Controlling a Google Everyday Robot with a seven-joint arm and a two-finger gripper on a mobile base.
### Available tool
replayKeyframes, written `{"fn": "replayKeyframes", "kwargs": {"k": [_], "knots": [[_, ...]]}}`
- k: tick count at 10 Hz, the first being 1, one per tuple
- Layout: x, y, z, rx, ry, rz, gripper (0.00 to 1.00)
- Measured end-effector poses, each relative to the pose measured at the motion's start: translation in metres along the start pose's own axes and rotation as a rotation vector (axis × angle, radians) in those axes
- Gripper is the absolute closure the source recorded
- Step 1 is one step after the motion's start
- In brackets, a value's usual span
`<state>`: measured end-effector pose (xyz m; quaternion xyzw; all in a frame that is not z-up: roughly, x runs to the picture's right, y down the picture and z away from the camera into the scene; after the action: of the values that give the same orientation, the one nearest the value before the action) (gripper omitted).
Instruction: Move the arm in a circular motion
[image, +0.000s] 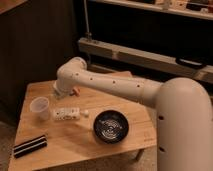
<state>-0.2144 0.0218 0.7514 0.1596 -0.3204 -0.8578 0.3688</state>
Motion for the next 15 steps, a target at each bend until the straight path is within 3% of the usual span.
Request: {"fn": "replayKeyframes", "kwargs": {"k": [2,4,5,7,9,11,12,15], "knots": [[-0.032,0.020,-0.032,-0.054,0.019,0.056,0.96],[-0.068,0.020,-0.069,-0.117,0.027,0.094,0.96],[-0.083,0.011,-0.083,-0.140,0.021,0.102,0.96],[-0.106,-0.022,-0.096,-0.141,0.006,0.092,0.96],[-0.111,-0.055,-0.087,-0.098,-0.008,0.058,0.96],[-0.097,-0.087,-0.068,-0.038,-0.013,0.008,0.96],[-0.077,-0.109,-0.049,0.005,-0.017,-0.031,0.96],[-0.026,-0.143,-0.004,0.094,-0.016,-0.127,0.96]]}}
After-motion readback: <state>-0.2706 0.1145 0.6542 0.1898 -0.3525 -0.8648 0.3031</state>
